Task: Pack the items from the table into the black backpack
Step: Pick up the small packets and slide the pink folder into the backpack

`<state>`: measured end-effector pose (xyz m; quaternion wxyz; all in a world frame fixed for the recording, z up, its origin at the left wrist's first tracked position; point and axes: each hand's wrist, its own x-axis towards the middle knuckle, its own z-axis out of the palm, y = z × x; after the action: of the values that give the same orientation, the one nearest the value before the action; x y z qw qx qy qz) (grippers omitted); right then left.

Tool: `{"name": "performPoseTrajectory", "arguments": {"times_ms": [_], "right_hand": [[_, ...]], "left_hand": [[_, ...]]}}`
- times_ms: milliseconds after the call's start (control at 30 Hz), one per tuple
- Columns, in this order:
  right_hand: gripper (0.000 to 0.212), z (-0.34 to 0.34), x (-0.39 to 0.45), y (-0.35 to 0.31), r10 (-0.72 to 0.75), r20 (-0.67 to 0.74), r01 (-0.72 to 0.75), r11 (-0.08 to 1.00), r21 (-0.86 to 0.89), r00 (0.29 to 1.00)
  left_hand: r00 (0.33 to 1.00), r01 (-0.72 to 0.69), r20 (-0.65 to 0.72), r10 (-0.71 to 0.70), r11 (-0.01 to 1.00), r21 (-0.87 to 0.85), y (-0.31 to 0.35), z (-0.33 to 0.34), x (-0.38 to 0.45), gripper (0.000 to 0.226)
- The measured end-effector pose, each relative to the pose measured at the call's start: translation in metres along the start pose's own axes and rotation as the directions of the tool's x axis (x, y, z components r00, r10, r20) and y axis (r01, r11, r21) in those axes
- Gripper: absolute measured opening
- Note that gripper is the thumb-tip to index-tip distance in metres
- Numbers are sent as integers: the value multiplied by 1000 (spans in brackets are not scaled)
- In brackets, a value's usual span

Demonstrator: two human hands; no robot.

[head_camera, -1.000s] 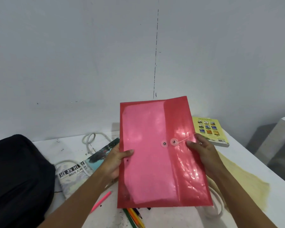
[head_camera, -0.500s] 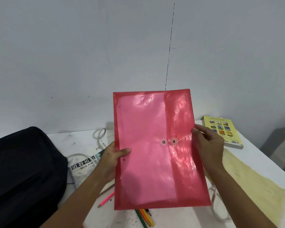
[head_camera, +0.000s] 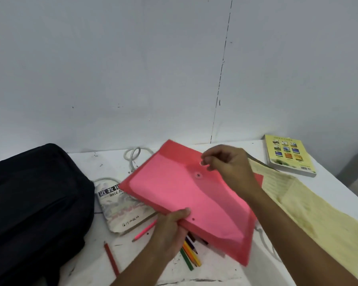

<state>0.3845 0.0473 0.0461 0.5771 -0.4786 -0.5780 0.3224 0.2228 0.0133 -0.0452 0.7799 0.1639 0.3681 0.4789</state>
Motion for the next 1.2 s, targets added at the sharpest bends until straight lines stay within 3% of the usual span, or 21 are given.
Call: {"name": "performPoseTrajectory", "arguments": {"times_ms": [67,167,267,400,467,567,600,667,733,767,833,900,1000,1067,1200], "right_hand": [[23,6,-10,12,89,250,-48,985,-167,964],[25,9,-29,28,282,506,-76,918,-389,815],[31,-1,-38,32,430,536,-205,880,-428,727],[32,-23,-38,34,545,522,-359,834,-420,656],[31,-32,-39,34,610,511,-401,789,-466,606],[33,-45,-39,27,718,463,-435,689,-579,520],[32,-47,-38,25,720,423,-444,681,-583,550],[29,-44,-32,27,632,250,-421,711,-564,733],[26,-31,-27,38,465,23,-363,718,-594,885],[19,-23,-24,46,394,-42,-325,688,-648,918],[12,-6,-22,60,300,-94,-251,541,-803,949],[26,7,-21,70,271,-96,-196,372,-907,958],[34,15,-21,76,240,-133,-202,293,-934,962],[35,20,-22,81,175,-157,-198,244,-949,972],[28,21,-20,85,181,-173,-213,230,-950,968]], "left_hand": [[999,32,21,-33,999,33,-13,1,-7,44],[986,143,69,-155,978,153,-28,1,-21,41],[919,309,122,-374,878,365,-31,-4,-33,30],[697,429,154,-700,580,693,-23,-7,-45,28],[648,289,180,-740,458,840,-12,-4,-49,19],[765,-109,340,-546,411,905,14,7,-38,7],[830,-211,372,-417,381,900,24,10,-26,12],[910,-368,406,-78,295,882,41,19,7,16],[859,-494,460,225,124,861,53,30,48,14],[819,-523,496,290,18,852,56,35,67,13],[790,-530,556,259,-168,831,59,43,99,22],[810,-504,567,150,-317,803,56,48,118,38],[824,-411,559,94,-580,703,48,52,134,52],[823,-360,559,100,-670,649,46,56,139,60],[841,-346,536,66,-696,629,51,67,146,64]]}}
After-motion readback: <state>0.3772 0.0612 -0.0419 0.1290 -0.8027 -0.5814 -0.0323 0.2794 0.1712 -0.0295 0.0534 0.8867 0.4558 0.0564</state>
